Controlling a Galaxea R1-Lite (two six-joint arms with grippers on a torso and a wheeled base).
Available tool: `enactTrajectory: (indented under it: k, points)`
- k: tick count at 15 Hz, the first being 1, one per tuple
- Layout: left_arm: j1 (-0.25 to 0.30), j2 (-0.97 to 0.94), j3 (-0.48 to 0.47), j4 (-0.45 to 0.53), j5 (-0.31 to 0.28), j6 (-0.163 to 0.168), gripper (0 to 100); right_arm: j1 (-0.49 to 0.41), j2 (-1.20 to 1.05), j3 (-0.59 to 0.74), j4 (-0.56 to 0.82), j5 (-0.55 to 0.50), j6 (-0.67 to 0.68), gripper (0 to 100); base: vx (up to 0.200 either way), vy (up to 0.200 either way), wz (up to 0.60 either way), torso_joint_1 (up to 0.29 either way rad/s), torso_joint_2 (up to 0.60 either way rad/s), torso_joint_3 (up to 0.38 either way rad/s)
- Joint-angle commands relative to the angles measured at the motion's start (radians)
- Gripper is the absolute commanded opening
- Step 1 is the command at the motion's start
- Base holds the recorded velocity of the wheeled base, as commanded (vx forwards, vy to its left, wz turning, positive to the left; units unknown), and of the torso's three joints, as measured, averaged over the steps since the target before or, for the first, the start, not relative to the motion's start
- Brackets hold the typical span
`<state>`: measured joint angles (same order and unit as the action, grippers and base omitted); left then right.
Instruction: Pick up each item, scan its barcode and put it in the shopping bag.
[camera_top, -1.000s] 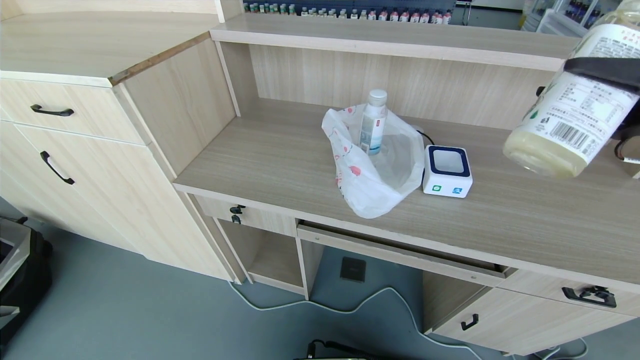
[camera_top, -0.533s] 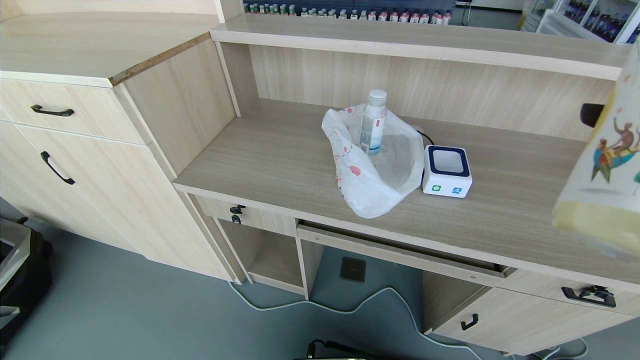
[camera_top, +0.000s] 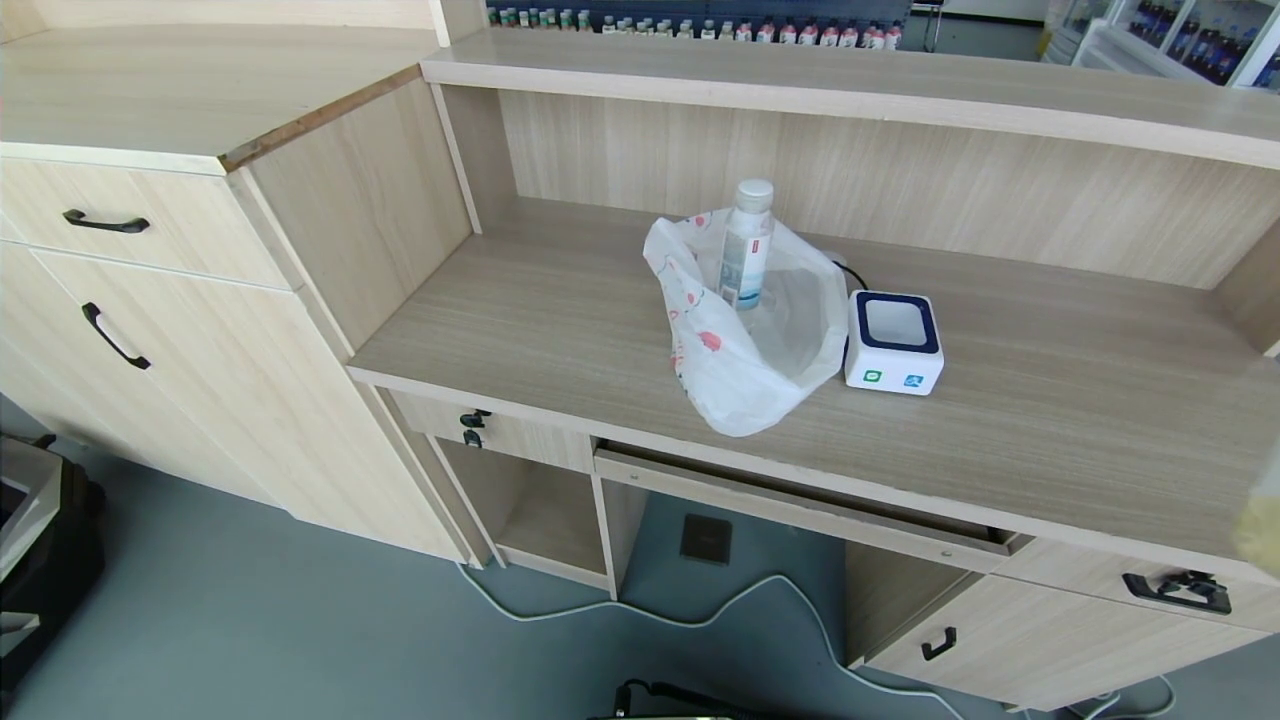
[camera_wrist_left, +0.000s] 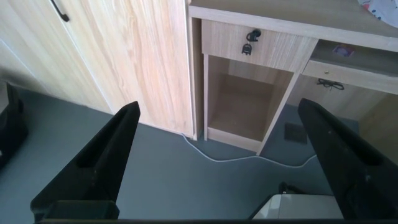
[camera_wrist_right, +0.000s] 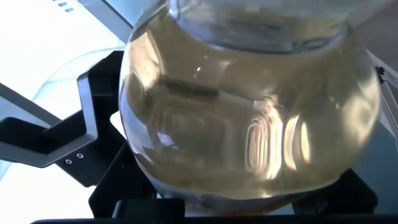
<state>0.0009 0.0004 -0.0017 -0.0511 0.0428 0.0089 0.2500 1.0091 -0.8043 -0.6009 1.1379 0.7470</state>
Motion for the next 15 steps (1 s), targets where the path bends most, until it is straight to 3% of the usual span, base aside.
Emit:
enactTrajectory:
  k: [1, 11, 15]
  points:
    - [0.001, 0.000, 0.000, -0.001, 0.000, 0.000, 100, 0.012, -0.007, 0.007, 0.000, 0.000, -0.002, 0, 0.000, 0.000, 0.00, 0.000, 0.00, 0.000]
    - [0.001, 0.000, 0.000, -0.001, 0.000, 0.000, 100, 0.124, 0.011, 0.025, 0.000, -0.036, -0.021, 0, 0.000, 0.000, 0.00, 0.000, 0.00, 0.000]
    - [0.001, 0.000, 0.000, -0.001, 0.000, 0.000, 100, 0.127, 0.026, 0.040, 0.001, -0.043, -0.063, 0, 0.000, 0.000, 0.00, 0.000, 0.00, 0.000]
